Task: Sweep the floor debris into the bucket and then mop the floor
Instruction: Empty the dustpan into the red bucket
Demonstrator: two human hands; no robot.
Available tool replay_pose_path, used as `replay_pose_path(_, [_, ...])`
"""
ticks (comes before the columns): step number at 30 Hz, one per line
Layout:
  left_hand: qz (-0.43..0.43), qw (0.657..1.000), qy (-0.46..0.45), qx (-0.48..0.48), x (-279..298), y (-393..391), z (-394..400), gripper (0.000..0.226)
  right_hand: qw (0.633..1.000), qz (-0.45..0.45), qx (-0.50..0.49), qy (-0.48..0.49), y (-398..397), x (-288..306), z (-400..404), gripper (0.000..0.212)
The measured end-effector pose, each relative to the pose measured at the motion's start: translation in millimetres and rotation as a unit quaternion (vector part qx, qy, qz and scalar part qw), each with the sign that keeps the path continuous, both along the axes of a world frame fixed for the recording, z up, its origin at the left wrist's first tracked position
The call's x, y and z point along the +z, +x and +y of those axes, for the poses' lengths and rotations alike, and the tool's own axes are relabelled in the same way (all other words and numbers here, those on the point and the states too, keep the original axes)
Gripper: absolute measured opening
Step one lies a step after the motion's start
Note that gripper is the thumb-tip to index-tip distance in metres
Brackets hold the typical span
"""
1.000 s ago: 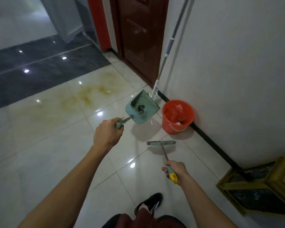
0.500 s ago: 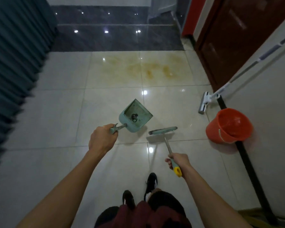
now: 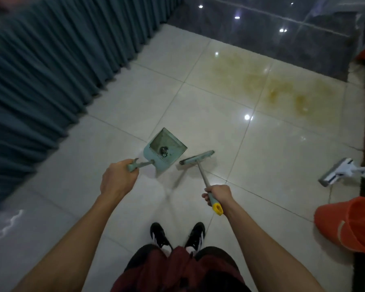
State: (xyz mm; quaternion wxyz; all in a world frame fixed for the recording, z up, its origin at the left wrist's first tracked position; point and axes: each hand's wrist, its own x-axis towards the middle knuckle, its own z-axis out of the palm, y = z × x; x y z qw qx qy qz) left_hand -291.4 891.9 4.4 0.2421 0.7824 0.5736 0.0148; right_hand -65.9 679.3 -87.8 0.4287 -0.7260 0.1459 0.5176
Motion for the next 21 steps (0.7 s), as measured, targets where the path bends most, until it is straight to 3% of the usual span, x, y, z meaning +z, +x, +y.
replay_pose_path(11, [0.025, 0.992, -0.009, 0.123, -23.6, -144.5, 82.0, 0.024, 0.992, -0.013, 0.129, -0.007, -68.4, -7.8, 129.9, 0.006])
replay_pose_path(21, [0.069, 0.995, -0.038, 0.064, -66.1, -215.7, 154.5, 0.02, 0.995, -0.023, 0.095, -0.021, -130.1, -54.5, 232.6, 0.01])
